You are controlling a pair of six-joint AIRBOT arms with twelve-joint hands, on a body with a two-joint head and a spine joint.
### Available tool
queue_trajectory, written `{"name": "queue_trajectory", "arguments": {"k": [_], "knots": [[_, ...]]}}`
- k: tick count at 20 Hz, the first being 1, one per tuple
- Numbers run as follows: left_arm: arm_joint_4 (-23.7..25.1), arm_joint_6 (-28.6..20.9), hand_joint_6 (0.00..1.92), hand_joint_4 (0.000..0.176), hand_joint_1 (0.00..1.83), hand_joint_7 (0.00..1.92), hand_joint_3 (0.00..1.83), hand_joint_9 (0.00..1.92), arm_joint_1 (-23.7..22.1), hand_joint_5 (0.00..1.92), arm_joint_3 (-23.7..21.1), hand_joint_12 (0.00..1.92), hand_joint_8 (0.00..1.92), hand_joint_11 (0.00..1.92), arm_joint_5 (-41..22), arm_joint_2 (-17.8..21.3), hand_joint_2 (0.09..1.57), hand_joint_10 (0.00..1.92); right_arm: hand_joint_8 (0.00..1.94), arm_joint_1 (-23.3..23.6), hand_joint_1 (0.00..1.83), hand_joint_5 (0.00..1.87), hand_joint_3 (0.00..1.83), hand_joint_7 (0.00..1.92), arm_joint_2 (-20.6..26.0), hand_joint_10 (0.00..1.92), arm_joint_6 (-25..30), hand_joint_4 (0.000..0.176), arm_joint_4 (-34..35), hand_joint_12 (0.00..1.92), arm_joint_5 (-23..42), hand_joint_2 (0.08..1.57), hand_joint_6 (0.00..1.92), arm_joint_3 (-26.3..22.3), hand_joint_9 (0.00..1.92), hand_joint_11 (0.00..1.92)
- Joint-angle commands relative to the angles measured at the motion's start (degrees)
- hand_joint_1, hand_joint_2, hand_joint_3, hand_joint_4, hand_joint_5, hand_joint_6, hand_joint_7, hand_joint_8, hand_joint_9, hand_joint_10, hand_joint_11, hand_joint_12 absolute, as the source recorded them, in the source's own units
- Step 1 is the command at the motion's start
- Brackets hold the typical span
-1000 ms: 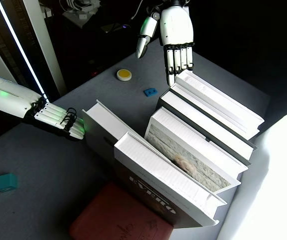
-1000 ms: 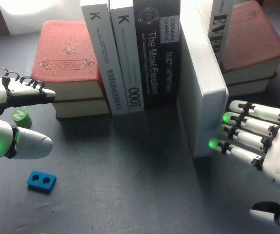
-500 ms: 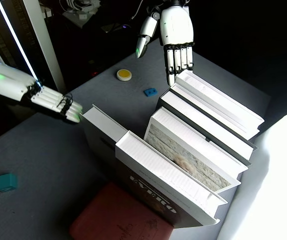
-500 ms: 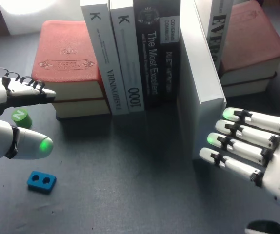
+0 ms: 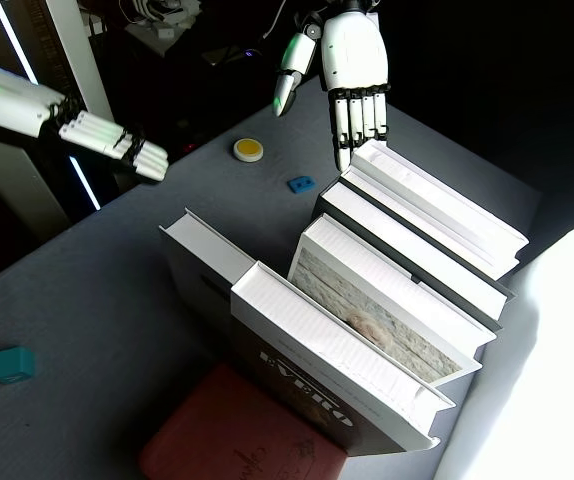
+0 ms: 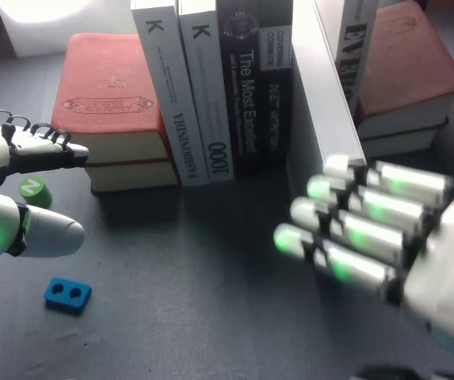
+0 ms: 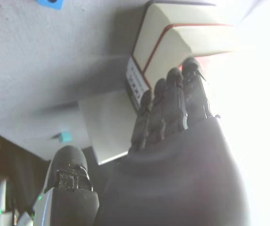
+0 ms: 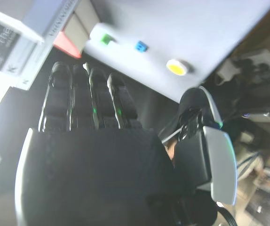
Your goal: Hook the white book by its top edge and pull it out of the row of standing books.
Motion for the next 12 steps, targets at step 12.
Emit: {"name": "queue_trajectory", "arguments": {"k": [12], "knots": [[0.0, 0.7, 0.0, 0.0, 0.0, 0.0, 0.0, 0.0, -0.5, 0.0, -0.8, 0.0, 0.0, 0.0, 4.9, 0.3, 1.18, 0.0, 0.0, 11.5, 0.0, 0.0, 0.0, 0.0, 0.9, 0.0, 36.0, 0.0, -20.0, 0.0, -3.0, 1.24, 0.0, 10.2, 0.0, 0.0]]}}
